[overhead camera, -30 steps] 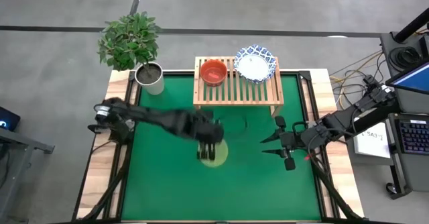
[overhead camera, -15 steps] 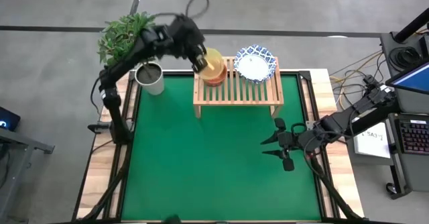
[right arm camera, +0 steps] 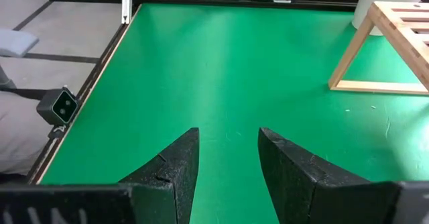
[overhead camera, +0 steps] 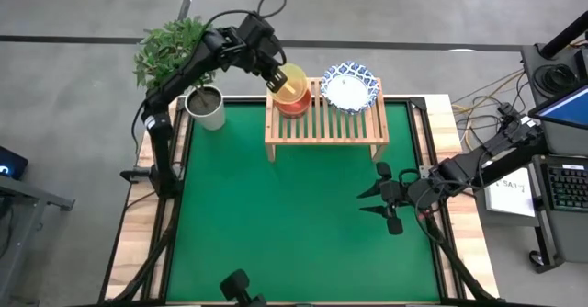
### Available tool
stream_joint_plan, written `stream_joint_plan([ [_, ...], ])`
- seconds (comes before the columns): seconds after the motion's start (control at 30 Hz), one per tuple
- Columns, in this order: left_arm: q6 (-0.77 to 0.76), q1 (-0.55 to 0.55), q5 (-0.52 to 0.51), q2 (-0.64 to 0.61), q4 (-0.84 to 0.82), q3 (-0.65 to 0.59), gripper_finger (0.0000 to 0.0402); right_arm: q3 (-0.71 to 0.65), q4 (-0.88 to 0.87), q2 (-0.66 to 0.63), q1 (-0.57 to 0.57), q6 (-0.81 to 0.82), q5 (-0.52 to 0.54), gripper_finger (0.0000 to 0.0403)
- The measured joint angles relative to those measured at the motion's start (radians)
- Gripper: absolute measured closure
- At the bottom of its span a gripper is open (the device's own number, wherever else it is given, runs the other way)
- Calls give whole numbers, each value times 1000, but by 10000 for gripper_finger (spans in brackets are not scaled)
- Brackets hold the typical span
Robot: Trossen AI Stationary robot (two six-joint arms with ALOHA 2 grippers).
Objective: Place and stack bowls onto a shelf
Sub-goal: Stack the yellow bowl on top of the orange bowl on the shelf
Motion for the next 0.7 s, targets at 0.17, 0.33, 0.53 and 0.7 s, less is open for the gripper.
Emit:
stream_joint_plan([
  [0.17,-3,-1,-1,36,-1,-1,401,-1,0,0,0,1,0,259],
  [0.33,-3,-4,6,59,-3,-1,401,-3,0,0,0,1,0,259],
  [0.53,-4,-7,21,68,-16,-1,400,-3,0,0,0,1,0,259],
  [0.7,-2,-16,26,68,-27,-1,363,-3,0,0,0,1,0,259],
])
